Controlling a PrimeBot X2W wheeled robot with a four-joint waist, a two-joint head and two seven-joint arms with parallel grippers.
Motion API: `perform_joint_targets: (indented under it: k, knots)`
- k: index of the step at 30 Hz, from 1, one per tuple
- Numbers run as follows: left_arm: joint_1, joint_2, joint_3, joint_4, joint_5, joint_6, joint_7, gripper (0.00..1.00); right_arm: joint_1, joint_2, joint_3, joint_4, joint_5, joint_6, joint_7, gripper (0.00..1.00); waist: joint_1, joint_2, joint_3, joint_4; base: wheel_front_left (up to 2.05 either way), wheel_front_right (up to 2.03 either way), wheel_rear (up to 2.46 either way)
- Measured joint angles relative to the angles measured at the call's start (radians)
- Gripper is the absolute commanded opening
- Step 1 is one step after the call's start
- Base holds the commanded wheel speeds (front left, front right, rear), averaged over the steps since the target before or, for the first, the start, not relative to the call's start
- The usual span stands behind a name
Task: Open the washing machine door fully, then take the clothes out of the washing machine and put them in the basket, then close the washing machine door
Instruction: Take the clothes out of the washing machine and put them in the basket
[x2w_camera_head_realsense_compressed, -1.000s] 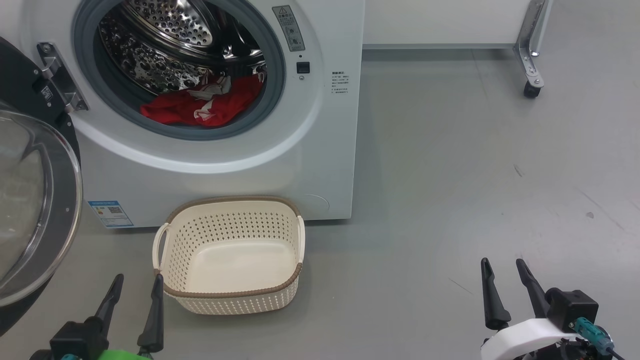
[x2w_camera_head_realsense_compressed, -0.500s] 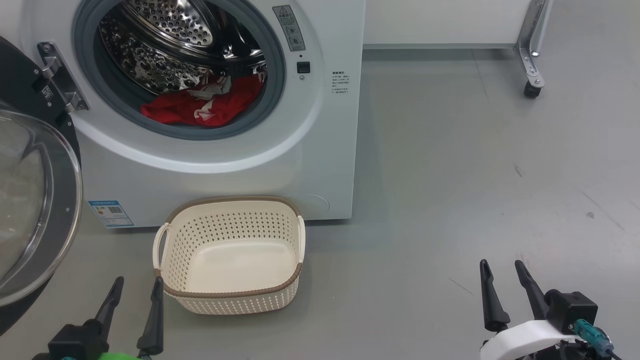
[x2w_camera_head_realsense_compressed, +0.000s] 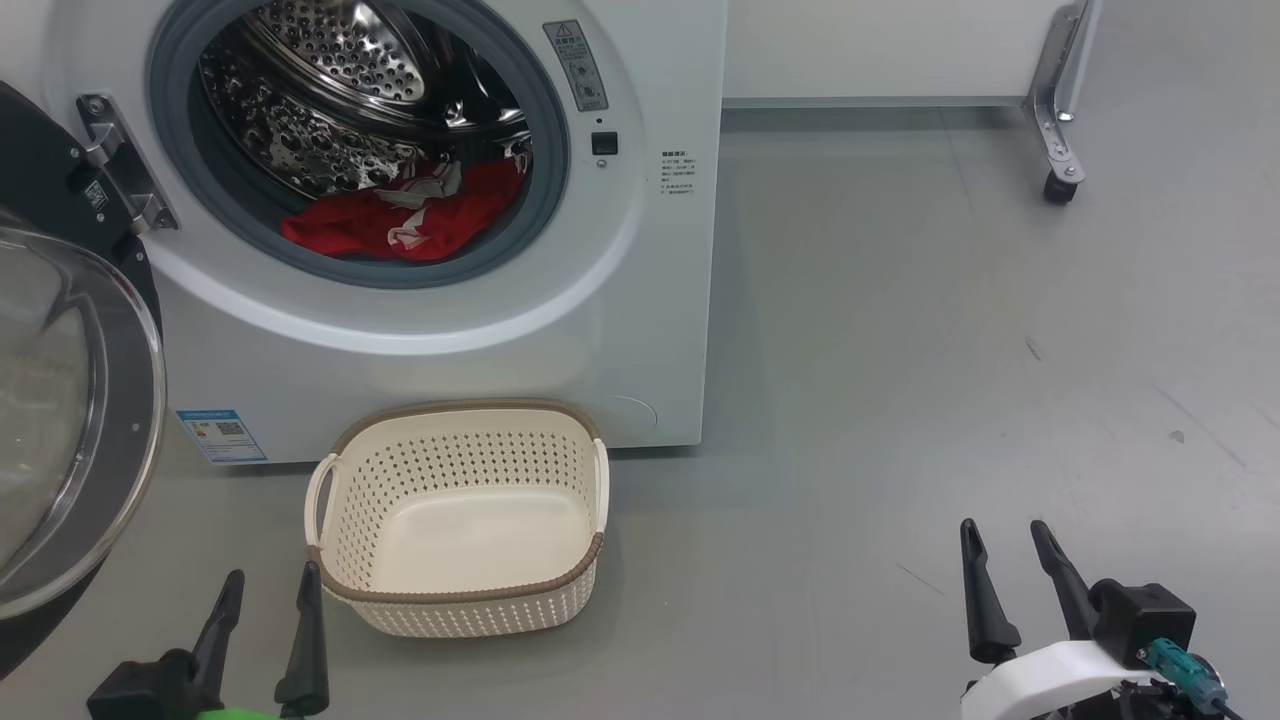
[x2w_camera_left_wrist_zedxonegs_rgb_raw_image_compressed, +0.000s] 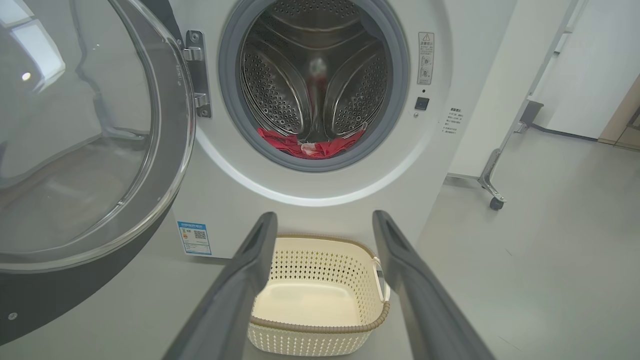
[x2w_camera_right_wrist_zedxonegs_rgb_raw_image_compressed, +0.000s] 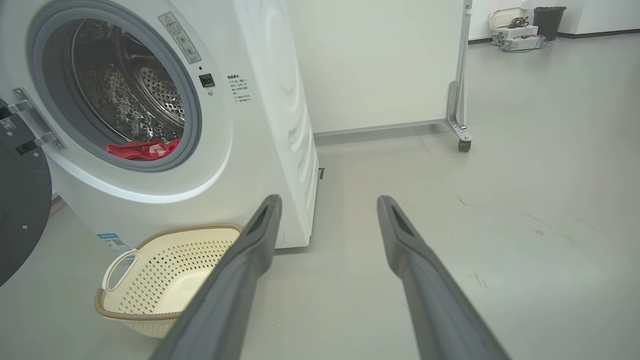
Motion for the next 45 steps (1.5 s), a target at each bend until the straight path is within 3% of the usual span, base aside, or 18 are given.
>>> perform_joint_targets:
  k: [23,27,45]
  knots:
    - [0.0,0.018,0.002,-0.006,-0.009,0.0,0.0,1.0,0.007,0.0,-0.007,0.0,-0.004,0.004,0.0,1.0,0.0,0.0,-0.005,0.01,0.75,-0.75,0.0]
    - [0.0,0.053,0.014,-0.045,0.062,0.0,0.0,1.0,0.008,0.0,-0.008,0.001,-0.006,0.004,0.0,1.0,0.0,0.0,-0.002,0.013,1.16,-1.16,0.0]
    - [0.0,0.035,0.029,-0.04,0.089,0.0,0.0,1.0,0.008,0.001,-0.008,0.001,-0.01,0.009,0.0,1.0,0.0,-0.0001,0.011,0.018,0.71,-0.71,0.0]
